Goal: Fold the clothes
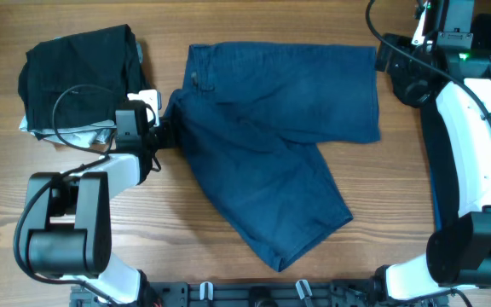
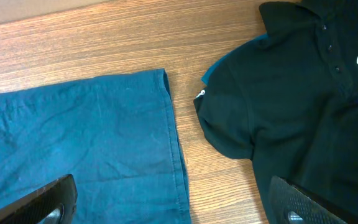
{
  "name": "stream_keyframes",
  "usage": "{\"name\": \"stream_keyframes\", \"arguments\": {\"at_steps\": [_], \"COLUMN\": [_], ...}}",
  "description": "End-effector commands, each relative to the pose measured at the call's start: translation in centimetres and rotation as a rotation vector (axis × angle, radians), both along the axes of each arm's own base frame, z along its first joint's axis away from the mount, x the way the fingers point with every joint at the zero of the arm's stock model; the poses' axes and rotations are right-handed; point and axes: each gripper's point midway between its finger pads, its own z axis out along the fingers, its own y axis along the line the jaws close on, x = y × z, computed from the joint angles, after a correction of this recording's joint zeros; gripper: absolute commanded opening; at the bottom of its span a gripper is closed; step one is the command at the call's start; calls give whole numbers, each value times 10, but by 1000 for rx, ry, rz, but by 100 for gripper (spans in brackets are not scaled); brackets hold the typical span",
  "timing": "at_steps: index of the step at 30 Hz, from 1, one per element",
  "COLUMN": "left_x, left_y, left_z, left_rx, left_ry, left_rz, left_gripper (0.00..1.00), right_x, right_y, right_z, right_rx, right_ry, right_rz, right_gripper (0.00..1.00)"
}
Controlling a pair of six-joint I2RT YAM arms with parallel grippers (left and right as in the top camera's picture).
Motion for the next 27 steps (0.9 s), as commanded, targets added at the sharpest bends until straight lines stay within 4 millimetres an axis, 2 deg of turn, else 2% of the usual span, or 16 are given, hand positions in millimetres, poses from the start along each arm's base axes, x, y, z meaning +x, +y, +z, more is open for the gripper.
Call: {"name": "stream_keyframes", "arguments": {"at_steps": [1,6,11,14,16,19,22,27], "left_x": [-3,-19,-40,-64,-86,-113,-135,-167], "left_y": [-3,10,11,12,12,5,-1,-27], "left_z": [-11,-16,2,12,16,15,10,10], "left_rx": [-1,17,-50,-95,-115,-139,-159,-281], "left_ry": [31,113,183,257,333,436,533,685], "left_rz": [-11,84,178,251,294,279,267,207], "left_gripper": [4,4,4,4,4,11,13,24], "right_x": [1,1,1,1,1,1,1,1], "right_y": [0,0,0,0,0,1,1,1], "right_z": [-5,-5,-5,-5,-5,-5,-5,-5], "right_rx": [-4,-4,-4,-4,-4,-4,-4,-4], "right_ry": [12,12,12,12,12,12,12,11], "right_rz": [-2,-3,-2,-1,-2,0,0,-1], "right_gripper": [100,100,100,100,100,100,100,100]}}
